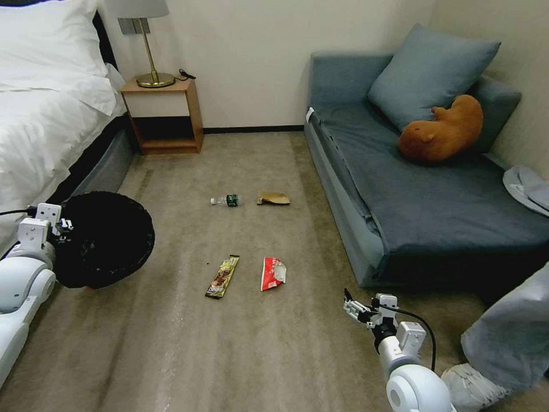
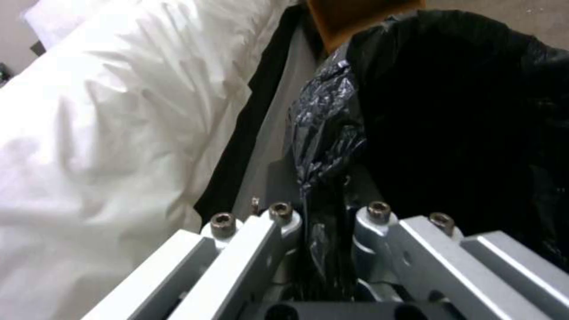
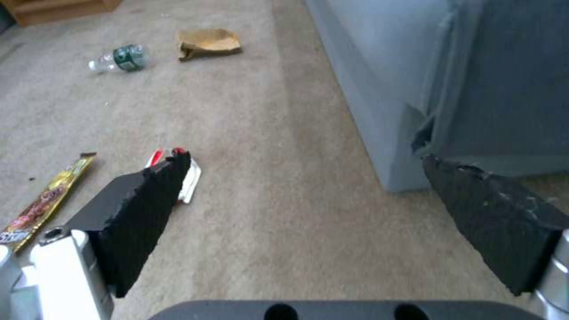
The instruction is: Pick up the trash bin, then pick up the garbage on the floor and place it into the trash bin.
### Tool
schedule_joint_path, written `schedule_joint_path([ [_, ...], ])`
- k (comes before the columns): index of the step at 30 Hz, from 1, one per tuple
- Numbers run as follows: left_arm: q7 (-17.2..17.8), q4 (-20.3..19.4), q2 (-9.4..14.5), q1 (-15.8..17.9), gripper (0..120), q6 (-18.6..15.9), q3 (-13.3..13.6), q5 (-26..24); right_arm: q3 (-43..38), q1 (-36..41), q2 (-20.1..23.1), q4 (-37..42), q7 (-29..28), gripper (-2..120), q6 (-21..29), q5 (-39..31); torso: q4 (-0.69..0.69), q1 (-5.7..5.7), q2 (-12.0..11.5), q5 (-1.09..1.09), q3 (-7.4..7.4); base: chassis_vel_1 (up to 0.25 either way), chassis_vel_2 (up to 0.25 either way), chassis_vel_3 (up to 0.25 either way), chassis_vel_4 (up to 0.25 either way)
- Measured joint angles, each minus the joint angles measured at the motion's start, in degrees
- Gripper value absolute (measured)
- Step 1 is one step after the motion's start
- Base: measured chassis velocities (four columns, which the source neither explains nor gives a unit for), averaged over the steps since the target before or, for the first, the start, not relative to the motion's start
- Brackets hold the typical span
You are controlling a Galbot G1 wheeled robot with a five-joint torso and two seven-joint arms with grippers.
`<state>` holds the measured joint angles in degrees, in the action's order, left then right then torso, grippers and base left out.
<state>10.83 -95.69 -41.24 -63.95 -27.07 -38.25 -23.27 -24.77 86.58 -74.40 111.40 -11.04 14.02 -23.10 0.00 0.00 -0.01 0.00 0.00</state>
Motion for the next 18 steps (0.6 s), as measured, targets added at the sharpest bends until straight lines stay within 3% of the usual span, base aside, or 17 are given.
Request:
schedule_joint_path([
  [18,-0.09,0.07,-0.81,-0.38,5,0.01,-0.11,1.12,3.46,-3.43,1.05,-2.60,-0.06,100,-0.01,-0.68,0.00,0.00,0.01,0.00,0.00,-0.069,0.072,0.070,-0.073],
])
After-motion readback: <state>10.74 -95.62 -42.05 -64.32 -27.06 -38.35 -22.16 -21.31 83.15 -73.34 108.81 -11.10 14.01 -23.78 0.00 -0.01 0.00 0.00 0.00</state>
